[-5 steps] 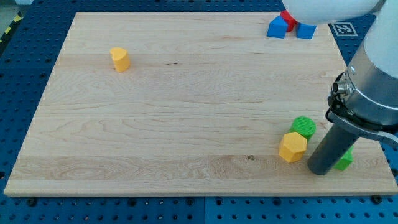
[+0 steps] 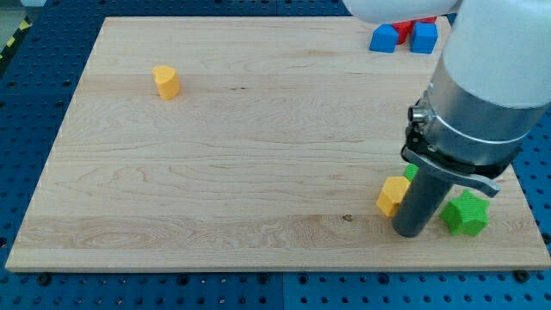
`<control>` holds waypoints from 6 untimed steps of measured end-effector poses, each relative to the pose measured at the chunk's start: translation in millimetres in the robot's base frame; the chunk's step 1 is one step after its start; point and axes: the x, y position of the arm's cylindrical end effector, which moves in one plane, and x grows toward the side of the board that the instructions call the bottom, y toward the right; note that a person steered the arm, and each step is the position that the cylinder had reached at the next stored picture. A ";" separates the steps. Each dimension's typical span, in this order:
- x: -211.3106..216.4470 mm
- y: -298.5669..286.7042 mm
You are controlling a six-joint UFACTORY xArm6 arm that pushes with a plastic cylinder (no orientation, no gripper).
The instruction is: Move the hexagon towards the center
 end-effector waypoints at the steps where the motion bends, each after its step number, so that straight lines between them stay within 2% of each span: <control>1: -0.1 13.0; 4: -13.4 13.5; 6: -22.9 -6.4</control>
